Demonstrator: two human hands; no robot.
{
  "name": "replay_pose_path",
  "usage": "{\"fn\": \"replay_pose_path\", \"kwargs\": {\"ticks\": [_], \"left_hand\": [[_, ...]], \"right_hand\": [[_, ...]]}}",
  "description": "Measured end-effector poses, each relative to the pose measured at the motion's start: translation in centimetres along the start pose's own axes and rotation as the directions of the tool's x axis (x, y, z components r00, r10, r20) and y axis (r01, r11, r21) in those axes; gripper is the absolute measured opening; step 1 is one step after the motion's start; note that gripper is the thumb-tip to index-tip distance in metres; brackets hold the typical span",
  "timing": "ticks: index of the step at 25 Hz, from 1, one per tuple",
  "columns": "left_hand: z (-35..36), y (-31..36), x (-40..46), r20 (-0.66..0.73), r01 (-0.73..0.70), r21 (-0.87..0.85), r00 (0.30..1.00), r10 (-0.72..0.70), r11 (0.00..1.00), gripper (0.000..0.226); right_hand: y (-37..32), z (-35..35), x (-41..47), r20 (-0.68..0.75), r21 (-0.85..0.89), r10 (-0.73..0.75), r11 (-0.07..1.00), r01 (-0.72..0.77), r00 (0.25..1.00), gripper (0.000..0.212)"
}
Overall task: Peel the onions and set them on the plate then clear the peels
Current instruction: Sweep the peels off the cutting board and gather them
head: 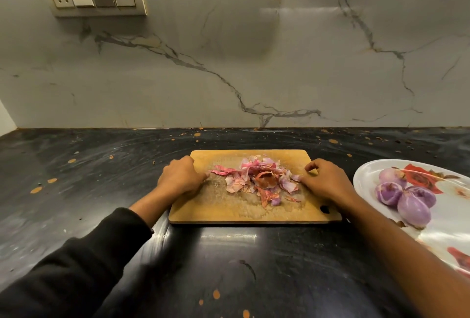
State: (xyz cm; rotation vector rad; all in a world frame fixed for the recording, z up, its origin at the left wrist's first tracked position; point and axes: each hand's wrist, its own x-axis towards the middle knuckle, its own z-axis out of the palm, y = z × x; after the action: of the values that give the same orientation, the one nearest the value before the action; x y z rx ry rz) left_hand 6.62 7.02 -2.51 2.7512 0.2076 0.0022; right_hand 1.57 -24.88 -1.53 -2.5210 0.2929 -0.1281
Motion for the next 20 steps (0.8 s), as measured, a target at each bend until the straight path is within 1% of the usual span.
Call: {"fn": "replay_pose_path", "kwargs": {"ticks": [2,4,6,8,10,12,13,17,20], "left_hand": [[-0.2,0.0,0.1,-0.011,0.033,-0.107,0.999,-0.035,0.994,0.057],[-0.5,0.0,0.1,0.003,0.079,-0.231,0.997,-0.080,0.970,0.045],[-0.9,0.3,0.2,0.032,0.147,-0.354,0.989,-0.145,0.924,0.036],[-1.3,0.7,0.1,0.065,0.199,-0.447,0.980,-0.190,0.872,0.037],[-1.5,0.8,0.0,0.097,0.235,-0.493,0.972,-0.216,0.838,0.044],[-1.6,1.0,-0.1,0.113,0.249,-0.504,0.968,-0.223,0.827,0.044],[-1.8,1.1,-0.2,0.121,0.257,-0.505,0.966,-0.228,0.824,0.043],[-2.1,1.6,-0.3,0.162,0.300,-0.589,0.954,-0.254,0.750,0.038],[-1.1,1.0,-0.3,0.130,0.270,-0.647,0.961,-0.246,0.713,0.033]], "right_hand": [[0.1,0.2,-0.1,0.000,0.022,-0.002,1.000,0.002,1.000,0.037],[0.2,0.2,0.0,-0.016,0.053,0.011,0.999,-0.010,1.000,0.035],[0.1,0.3,0.4,-0.026,0.092,0.060,0.994,-0.058,0.998,0.038],[-0.1,0.3,0.9,-0.025,0.126,0.132,0.984,-0.128,0.991,0.038],[-0.2,0.4,1.5,-0.032,0.173,0.205,0.965,-0.196,0.978,0.030],[-0.1,0.7,2.0,-0.035,0.217,0.264,0.943,-0.251,0.964,0.016],[-0.2,0.8,2.1,-0.038,0.233,0.293,0.932,-0.277,0.955,0.013],[-0.7,0.9,2.5,-0.024,0.296,0.361,0.893,-0.339,0.932,0.012],[-0.6,0.4,2.3,0.037,0.380,0.394,0.845,-0.377,0.918,0.013]]}}
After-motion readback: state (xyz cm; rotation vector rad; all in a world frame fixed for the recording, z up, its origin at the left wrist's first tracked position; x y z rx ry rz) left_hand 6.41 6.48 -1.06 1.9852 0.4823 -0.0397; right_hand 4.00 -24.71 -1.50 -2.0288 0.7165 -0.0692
